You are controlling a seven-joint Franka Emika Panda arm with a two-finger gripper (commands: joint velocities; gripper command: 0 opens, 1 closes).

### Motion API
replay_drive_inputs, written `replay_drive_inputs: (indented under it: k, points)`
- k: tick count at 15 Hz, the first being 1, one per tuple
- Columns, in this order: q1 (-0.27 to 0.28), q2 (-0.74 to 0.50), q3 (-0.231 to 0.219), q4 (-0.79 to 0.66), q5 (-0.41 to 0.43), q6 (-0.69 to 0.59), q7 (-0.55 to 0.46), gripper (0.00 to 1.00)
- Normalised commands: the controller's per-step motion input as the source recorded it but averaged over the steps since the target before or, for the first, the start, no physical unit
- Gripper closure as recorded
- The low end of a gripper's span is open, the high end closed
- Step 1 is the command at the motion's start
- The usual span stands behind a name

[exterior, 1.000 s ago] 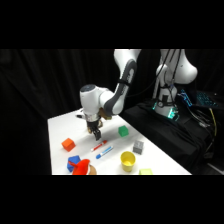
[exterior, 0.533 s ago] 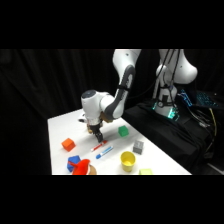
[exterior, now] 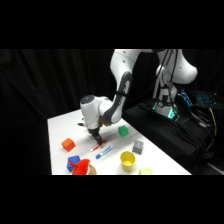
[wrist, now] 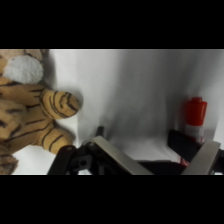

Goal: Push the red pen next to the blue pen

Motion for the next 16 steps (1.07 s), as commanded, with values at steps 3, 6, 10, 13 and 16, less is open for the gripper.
replay_drive_inputs:
  k: [3,6,10,13,16]
  points:
    - [0.209,0.10,-0.024,0.19,-0.047,-0.06,0.12,0.00]
    - [0.297,0.12,-0.026,0.17,-0.072,-0.07,0.25,0.00]
    - [0.311,0.16,-0.051,0.16,-0.108,-0.07,0.31,0.00]
    - [0.119,0.02,-0.011,0.10,-0.051,-0.24,0.20,0.00]
    - [-0.006,-0.33,-0.007,-0.08,-0.025,-0.47,0.09,0.00]
